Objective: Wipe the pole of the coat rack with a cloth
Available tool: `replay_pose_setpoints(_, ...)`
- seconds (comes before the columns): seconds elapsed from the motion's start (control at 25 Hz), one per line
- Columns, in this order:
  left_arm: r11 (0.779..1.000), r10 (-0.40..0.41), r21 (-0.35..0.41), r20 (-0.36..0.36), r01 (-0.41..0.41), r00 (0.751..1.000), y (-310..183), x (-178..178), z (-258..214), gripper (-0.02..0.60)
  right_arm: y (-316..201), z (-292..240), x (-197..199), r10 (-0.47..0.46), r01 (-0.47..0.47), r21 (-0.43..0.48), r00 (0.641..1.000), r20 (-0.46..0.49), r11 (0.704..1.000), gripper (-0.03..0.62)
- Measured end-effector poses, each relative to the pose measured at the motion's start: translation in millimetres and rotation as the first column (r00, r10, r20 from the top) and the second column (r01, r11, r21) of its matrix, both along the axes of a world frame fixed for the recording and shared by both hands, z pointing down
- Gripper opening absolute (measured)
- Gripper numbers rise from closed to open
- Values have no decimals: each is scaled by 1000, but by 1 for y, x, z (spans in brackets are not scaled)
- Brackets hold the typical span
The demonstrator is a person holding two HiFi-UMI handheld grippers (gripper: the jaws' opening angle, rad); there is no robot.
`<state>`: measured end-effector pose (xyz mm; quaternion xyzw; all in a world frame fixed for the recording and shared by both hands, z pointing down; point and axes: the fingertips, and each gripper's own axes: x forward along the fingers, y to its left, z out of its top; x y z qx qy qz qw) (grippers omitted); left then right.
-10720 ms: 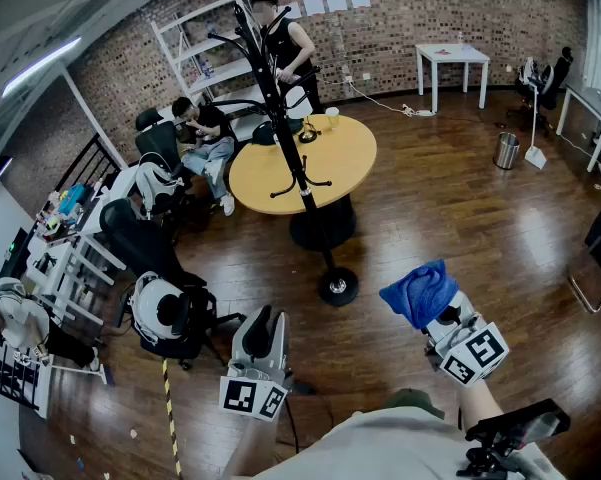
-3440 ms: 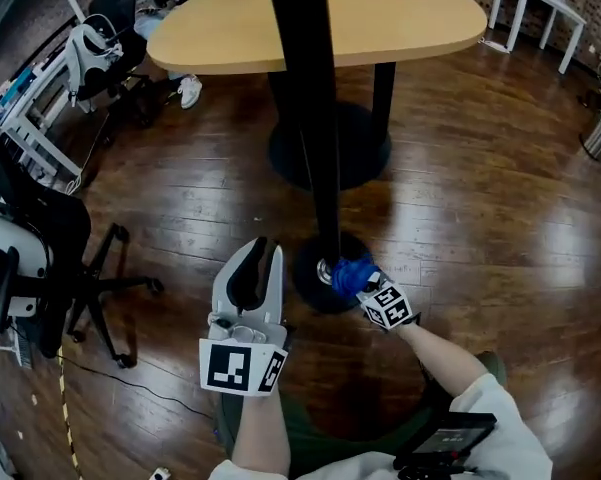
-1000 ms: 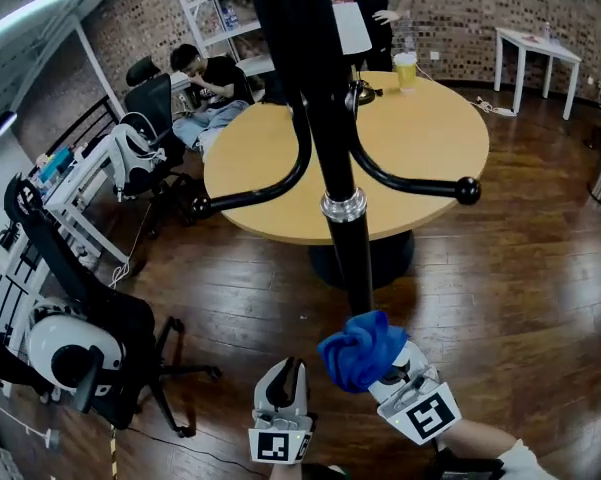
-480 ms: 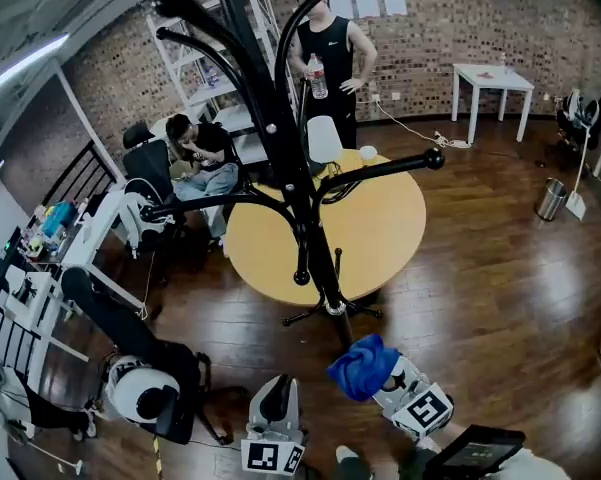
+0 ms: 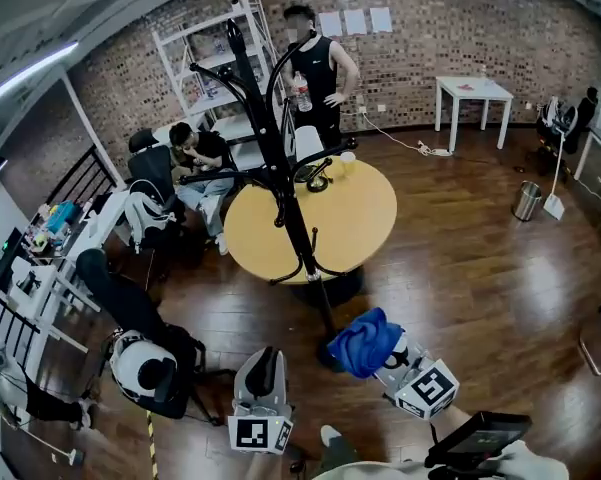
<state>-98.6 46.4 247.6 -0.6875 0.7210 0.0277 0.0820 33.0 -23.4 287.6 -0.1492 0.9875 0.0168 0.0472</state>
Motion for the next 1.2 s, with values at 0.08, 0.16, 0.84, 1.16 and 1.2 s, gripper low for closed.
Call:
replay_pose_setpoints(0.08,1000,5,3,-23,-5,1000,21,32,-12,50,22,-14,30,-6,6,-4,1000,-1,1000,92)
replay_pose_setpoints(0.16,1000,28,5,-49,-28,998,39,65,-23,51,41,-29,61,-7,7,-1,1000,0,1000,92)
replay_pose_setpoints(0.84,998,49,-25,-30,-50,998,109,182,-51,64,114,-76,183,-9,10,-44,1000,30,999,92)
replay_pose_setpoints(1.16,1000,16,8,-41,-16,999,135,175,-57,64,134,-81,175,-32,33,-43,999,36,999,92)
replay_pose_setpoints(1.2,1000,11,11,-43,-11,999,139,172,-58,64,137,-81,172,-35,36,-45,999,36,998,92)
